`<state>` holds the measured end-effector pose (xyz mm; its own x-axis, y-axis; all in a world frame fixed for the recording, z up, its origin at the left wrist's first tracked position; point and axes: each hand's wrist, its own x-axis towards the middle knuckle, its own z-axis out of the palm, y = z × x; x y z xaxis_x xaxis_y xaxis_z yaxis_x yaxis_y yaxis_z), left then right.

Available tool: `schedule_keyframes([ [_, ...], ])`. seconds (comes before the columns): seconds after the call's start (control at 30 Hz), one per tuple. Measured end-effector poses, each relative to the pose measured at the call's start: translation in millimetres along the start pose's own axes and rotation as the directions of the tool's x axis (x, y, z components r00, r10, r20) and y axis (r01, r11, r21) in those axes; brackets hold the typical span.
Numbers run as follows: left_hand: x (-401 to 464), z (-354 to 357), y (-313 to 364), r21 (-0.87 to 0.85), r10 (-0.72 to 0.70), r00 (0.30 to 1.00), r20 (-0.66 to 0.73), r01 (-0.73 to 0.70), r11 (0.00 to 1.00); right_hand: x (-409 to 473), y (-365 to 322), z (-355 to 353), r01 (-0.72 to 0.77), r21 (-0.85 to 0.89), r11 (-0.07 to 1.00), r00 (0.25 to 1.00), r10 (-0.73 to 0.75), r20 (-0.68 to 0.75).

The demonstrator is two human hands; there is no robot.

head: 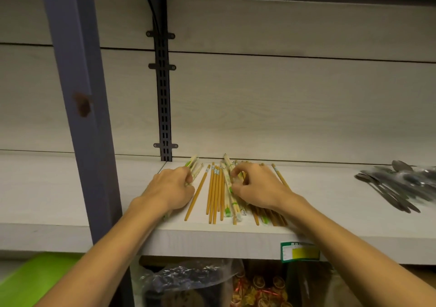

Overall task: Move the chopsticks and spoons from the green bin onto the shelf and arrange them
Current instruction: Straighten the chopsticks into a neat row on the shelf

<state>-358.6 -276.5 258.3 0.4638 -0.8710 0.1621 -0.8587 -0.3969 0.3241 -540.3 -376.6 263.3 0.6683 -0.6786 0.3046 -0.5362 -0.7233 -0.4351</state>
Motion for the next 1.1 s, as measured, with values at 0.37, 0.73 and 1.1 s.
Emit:
schedule_keyframes([
  [0.37, -6.7, 2.4, 17.0, -0.287, 0.046, 0.992, -0.115, -0.077, 0.955, 3.0, -19.9, -0.1, -0.054, -0.188, 0.981, 0.989, 0.079, 0.127],
  [0.73, -12.6, 8.5, 38.2, -0.337, 0.077, 0.993, -0.093, -0.104, 0.936, 5.9, -23.8, -6.2, -0.133, -0.235, 0.963, 0.982, 0.160, 0.104],
  [1.1, -15.6, 12.5, 59.5, -0.372, 0.070, 0.997, -0.009, -0.069, 0.926, -12.7, -10.0, -14.0, -0.218, -0.001, 0.976, 0.976, 0.218, 0.011],
])
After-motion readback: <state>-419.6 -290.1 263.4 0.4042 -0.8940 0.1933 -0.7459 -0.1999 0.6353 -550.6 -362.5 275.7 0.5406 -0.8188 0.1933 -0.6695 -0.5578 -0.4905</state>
